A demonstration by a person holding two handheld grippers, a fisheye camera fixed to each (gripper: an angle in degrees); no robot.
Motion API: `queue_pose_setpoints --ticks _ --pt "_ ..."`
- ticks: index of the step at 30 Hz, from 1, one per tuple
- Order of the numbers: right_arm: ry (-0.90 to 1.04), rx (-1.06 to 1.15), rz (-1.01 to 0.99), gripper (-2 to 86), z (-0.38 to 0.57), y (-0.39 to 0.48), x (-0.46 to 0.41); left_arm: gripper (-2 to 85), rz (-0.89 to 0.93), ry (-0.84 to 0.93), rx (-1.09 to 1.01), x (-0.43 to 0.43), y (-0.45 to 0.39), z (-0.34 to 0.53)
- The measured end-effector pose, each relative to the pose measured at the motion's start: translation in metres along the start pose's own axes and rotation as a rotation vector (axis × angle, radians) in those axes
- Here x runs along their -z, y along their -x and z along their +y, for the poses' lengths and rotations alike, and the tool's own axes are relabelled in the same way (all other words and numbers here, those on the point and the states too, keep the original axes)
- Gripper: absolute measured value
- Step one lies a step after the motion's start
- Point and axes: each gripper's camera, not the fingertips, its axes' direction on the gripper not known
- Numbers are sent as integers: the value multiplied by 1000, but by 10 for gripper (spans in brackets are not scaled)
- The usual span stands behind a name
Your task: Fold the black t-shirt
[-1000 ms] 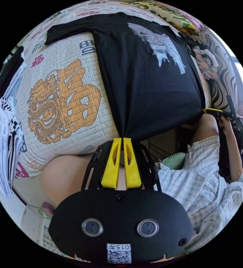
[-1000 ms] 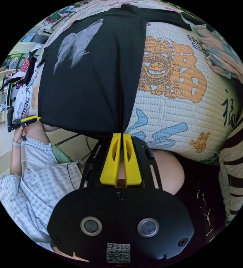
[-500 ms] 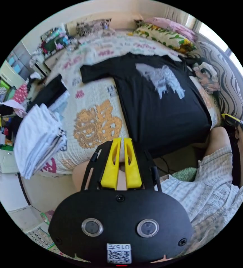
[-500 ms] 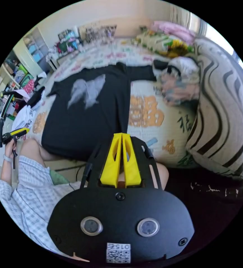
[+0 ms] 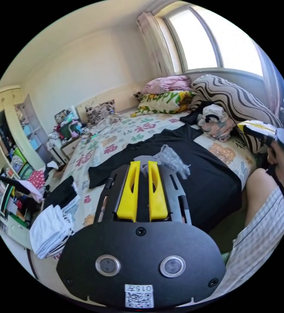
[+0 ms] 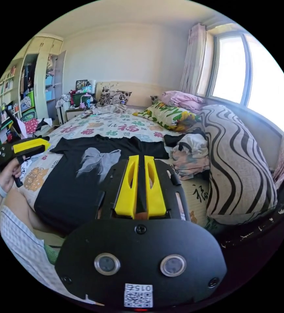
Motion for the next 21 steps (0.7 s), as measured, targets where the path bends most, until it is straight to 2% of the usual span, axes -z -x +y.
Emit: queue_pose_setpoints --ticks 7,13,21 --pt "109 -131 -20 64 -36 -87 -88 21 311 62 -182 -127 -51 -138" --pt "215 -251 -116 65 -74 -152 -186 45 441 177 -275 -273 -114 -253" --pt "335 -334 -106 76 -110 -196 -284 62 387 353 -350 -438 -196 -324"
